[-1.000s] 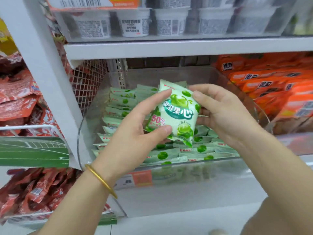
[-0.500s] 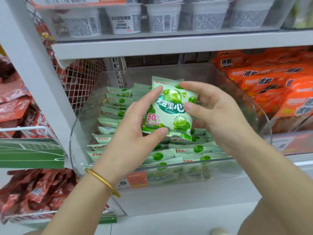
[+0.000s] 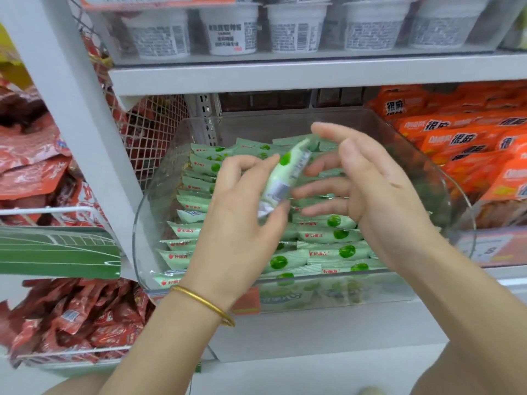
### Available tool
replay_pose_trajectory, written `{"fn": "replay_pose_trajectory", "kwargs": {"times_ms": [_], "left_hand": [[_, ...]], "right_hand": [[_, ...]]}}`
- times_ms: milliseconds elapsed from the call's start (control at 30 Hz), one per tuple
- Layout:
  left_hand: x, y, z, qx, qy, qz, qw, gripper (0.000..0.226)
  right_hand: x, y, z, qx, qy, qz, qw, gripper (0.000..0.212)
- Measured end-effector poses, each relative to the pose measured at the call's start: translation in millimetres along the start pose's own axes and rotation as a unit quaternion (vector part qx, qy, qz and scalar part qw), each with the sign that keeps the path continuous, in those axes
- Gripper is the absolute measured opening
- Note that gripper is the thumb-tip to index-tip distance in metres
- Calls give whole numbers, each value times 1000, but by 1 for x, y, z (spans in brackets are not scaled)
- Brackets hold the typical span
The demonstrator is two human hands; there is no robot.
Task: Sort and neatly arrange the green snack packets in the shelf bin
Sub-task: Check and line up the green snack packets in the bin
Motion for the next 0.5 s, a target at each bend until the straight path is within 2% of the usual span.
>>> {"fn": "replay_pose_trajectory", "kwargs": {"times_ms": [100,200,267,367,500], "left_hand": [[2,-10,-2,-92,-7,-5,996,51],[-1,-8,3,-224,-45,17,973,62],[-2,-3,2,-275,-45,41,959,60],[-3,4,-5,-277,-19,95,956,51],[-4,10,-5,-274,-26,126,953,60]], "right_hand": [[3,-16,4,-92,-41,-62,993,28],[4,-17,0,-79,-42,-49,995,33],[5,-13,-1,-60,-35,-26,997,35],[4,-11,-1,-35,-31,-17,999,35],[3,-13,4,-14,-40,-40,998,30]]}}
Point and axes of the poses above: each hand's wrist, its own x-axis towards the middle knuckle, its own y-axis out of the palm, z = x × y, the point moved 8 cm from there along x, towards the middle knuckle, and after that the axes turned 5 degrees about -y, right-handed, at the moved point
